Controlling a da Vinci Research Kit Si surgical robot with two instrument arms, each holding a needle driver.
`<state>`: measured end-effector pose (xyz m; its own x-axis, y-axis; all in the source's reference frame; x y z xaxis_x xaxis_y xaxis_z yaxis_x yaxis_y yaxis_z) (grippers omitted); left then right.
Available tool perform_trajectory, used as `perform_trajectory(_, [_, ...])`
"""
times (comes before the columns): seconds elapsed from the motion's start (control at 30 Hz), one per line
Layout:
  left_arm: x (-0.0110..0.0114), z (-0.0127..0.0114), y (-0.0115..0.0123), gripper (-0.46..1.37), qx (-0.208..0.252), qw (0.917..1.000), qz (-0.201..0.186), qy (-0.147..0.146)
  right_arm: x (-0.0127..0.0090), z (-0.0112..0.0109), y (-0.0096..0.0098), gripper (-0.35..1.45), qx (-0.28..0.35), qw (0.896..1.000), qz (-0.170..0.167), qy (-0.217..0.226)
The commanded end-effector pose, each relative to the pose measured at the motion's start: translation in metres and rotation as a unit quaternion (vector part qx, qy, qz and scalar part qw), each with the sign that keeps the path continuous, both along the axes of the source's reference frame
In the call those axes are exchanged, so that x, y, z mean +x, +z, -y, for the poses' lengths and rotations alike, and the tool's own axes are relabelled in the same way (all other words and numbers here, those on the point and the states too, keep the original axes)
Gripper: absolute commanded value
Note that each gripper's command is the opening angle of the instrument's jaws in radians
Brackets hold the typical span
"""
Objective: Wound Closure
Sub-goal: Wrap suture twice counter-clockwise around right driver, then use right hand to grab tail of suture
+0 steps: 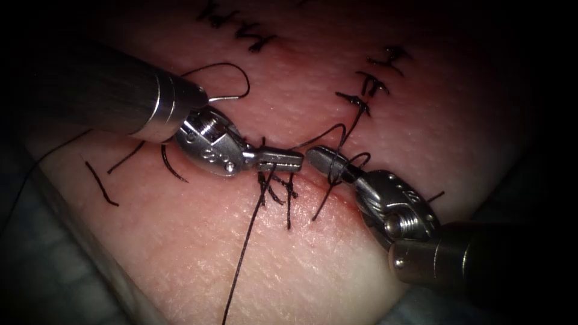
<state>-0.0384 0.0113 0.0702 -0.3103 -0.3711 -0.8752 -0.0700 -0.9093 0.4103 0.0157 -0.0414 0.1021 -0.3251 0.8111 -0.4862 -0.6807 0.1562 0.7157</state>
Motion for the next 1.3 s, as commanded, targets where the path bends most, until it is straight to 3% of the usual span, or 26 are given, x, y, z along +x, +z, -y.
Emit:
perform_trajectory(0.03, [-0.0001, 0.0001, 0.0000, -0.35, 0.000, 1.0000, -0.001, 0.004, 0.0001, -0.0001, -0.0002, -0.35, 0.000, 1.000, -0.002, 0.001])
perform_trajectory(0.4, [-0.0012, 0.0010, -0.0005, -0.35, 0.002, 0.9999, 0.003, 0.013, 0.0008, -0.0012, -0.0011, -0.35, -0.007, 1.000, -0.016, 0.006])
perform_trajectory(0.77, [-0.0039, 0.0022, -0.0046, -0.35, -0.012, 0.9992, 0.018, 0.034, 0.0018, -0.0015, -0.0005, -0.35, -0.008, 1.000, -0.020, 0.003])
perform_trajectory(0.97, [-0.0041, 0.0030, -0.0057, -0.35, -0.015, 0.9989, 0.022, 0.039, 0.0016, -0.0017, -0.0003, -0.35, -0.016, 1.000, -0.013, -0.002])
perform_trajectory(1.03, [-0.0038, 0.0033, -0.0059, -0.35, -0.015, 0.9990, 0.020, 0.038, 0.0015, -0.0018, 0.0000, 0.09, -0.026, 1.000, -0.005, -0.010])
perform_trajectory(1.1, [-0.0034, 0.0035, -0.0061, -0.35, -0.015, 0.9990, 0.019, 0.037, 0.0015, -0.0020, 0.0002, 0.78, -0.046, 0.999, 0.011, -0.024])
perform_trajectory(1.13, [-0.0031, 0.0036, -0.0062, -0.35, -0.015, 0.9990, 0.019, 0.037, 0.0015, -0.0022, 0.0004, 0.95, -0.052, 0.998, 0.016, -0.029])
perform_trajectory(1.17, [-0.0030, 0.0037, -0.0063, -0.35, -0.015, 0.9991, 0.017, 0.035, 0.0015, -0.0022, 0.0005, 1.06, -0.056, 0.998, 0.019, -0.032])
perform_trajectory(1.3, [-0.0023, 0.0039, -0.0066, -0.35, -0.018, 0.9991, 0.015, 0.035, 0.0014, -0.0019, 0.0006, 1.09, -0.059, 0.997, 0.020, -0.034])
